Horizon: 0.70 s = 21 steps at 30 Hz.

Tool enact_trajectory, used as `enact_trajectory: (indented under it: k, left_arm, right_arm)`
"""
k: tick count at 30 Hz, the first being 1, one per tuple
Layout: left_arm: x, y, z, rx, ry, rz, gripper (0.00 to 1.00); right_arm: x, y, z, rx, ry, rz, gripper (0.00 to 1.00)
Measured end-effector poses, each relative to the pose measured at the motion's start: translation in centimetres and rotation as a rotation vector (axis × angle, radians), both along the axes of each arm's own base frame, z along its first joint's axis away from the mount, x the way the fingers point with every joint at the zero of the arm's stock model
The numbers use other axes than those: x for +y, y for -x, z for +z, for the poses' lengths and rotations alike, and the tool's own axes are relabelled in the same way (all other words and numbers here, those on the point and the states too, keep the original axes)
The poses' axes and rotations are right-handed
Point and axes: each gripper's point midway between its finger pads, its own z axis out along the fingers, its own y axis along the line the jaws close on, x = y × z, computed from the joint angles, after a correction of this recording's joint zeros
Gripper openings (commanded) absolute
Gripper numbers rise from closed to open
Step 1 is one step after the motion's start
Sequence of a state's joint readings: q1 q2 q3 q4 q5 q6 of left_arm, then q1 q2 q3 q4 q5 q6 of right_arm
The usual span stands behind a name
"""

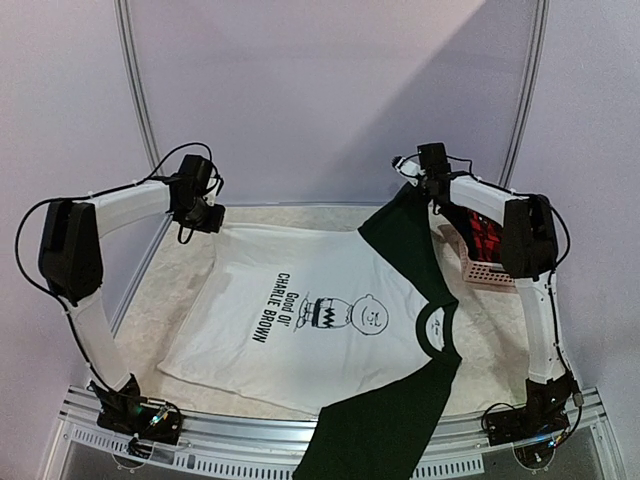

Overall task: Fold and stack the mixed laundry pile
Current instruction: Flatten out the flattened T-shirt at the center of the board.

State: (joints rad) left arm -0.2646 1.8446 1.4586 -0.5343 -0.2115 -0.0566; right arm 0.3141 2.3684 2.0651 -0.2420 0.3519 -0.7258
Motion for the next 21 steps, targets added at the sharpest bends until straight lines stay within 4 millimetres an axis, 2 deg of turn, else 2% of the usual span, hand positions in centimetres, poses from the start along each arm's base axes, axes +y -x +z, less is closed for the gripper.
enact_trajectory:
  k: [5, 10, 14, 18, 21]
  left_arm:
    - [0.3, -2.6, -1.2, 0.003, 0.020, 0.020, 0.00]
    - [0.0, -5.2, -1.6, -0.013, 0.025, 0.026, 0.00]
    - [0.3, -6.4, -1.4, -0.031, 0.029, 0.034, 0.00]
    - [0.7, -7.8, -0.1, -0.066, 0.040, 0.036, 0.00]
    - [0.7, -8.4, 0.9, -0.089, 0.054, 0.028, 0.00]
  right_arm:
    - [0.8, -3.7, 0.7, -0.114, 0.023, 0.002, 0.00]
    - [1.6, -6.0, 1.8, -0.230, 0.040, 0.024, 0.00]
    - [2.3, -6.8, 2.7, -0.296, 0.046, 0.053, 0.00]
    - [3.0, -7.0, 4.0, -0.342, 0.040, 0.070, 0.00]
    - [3.4, -6.5, 3.7, -0.324, 0.040, 0.085, 0.00]
